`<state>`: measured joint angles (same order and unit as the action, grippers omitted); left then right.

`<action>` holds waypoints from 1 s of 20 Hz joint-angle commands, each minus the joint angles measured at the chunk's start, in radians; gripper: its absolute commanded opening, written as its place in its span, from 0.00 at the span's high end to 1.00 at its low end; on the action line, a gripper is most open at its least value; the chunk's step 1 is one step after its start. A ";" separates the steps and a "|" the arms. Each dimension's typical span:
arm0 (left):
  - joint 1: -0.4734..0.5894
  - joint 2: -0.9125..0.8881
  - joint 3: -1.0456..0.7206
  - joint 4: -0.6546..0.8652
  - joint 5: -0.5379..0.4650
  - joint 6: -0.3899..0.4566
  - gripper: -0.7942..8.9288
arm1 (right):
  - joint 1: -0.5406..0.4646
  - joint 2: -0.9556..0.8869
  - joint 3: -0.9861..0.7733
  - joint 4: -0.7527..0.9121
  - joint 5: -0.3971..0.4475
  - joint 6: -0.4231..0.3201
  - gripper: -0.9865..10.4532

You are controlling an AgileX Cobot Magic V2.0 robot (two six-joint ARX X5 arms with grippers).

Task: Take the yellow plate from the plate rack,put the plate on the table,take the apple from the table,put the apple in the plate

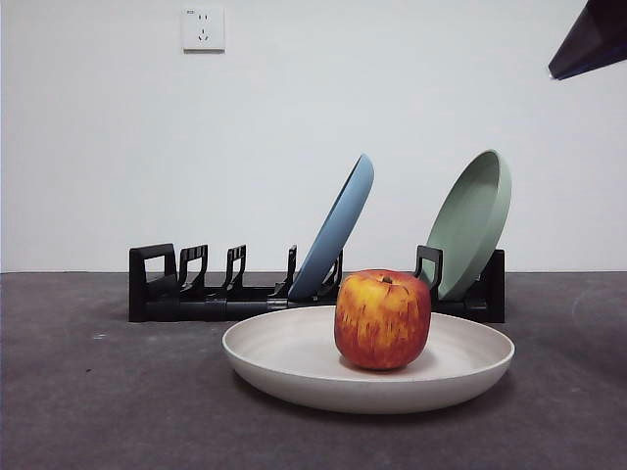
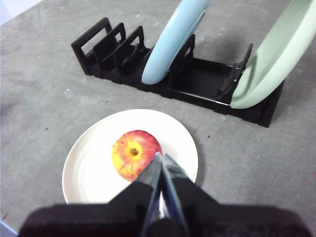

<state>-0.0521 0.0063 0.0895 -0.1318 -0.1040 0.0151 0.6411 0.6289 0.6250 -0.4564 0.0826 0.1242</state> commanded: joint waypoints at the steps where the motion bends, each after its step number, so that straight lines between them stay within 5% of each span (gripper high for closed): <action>1: 0.020 -0.004 -0.040 0.019 0.037 -0.016 0.92 | 0.002 -0.002 -0.007 0.003 0.002 0.010 0.93; 20: 0.020 0.003 -0.085 -0.050 0.056 -0.041 0.92 | 0.001 -0.002 -0.007 0.003 0.002 0.010 0.93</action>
<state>-0.0345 0.0090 0.0170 -0.1860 -0.0444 -0.0196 0.6411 0.6285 0.6250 -0.4564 0.0826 0.1242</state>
